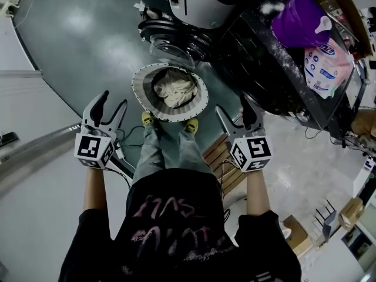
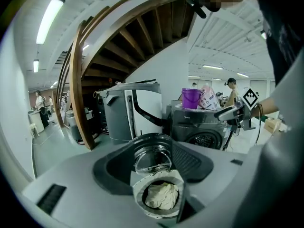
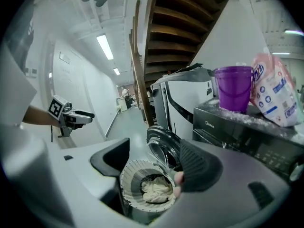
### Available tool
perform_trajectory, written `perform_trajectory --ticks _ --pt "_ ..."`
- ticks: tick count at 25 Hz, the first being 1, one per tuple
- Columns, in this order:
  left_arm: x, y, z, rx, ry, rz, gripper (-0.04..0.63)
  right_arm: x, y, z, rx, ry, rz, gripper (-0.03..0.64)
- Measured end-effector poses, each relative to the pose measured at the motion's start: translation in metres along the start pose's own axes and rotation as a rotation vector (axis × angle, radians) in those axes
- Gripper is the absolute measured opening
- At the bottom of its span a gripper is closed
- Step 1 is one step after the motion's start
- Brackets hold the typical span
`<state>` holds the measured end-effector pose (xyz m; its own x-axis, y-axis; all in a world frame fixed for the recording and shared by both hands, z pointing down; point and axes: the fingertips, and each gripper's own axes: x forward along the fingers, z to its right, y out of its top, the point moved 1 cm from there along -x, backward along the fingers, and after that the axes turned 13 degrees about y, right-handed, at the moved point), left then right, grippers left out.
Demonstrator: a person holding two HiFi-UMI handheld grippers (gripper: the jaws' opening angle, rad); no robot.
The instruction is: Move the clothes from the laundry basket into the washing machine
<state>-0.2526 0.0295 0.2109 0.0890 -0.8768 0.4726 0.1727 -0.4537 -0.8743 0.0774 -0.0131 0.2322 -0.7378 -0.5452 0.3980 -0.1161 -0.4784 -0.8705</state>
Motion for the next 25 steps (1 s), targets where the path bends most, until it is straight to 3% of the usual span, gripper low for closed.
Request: perform_trajectory --ticks 8,12,17,25 --pt "0.035 -0.029 -0.016 0.019 -0.078 -0.075 0.261 0.033 -0.022 -0.003 -0.014 0.007 -0.081 0.334" --pt "0.057 -0.047 -0.012 0.118 -0.142 -0.127 0.261 0.052 -0.037 -0.003 -0.059 0.025 -0.143 0.334" --pt "0.087 -0.066 -0.007 0.156 -0.2 -0.168 0.261 0.077 -0.058 0.002 -0.095 0.061 -0.216 0.334" --pt "0.131 -0.123 0.015 0.319 -0.285 -0.238 0.265 0.118 -0.115 0.011 -0.117 0.14 -0.318 0.336"
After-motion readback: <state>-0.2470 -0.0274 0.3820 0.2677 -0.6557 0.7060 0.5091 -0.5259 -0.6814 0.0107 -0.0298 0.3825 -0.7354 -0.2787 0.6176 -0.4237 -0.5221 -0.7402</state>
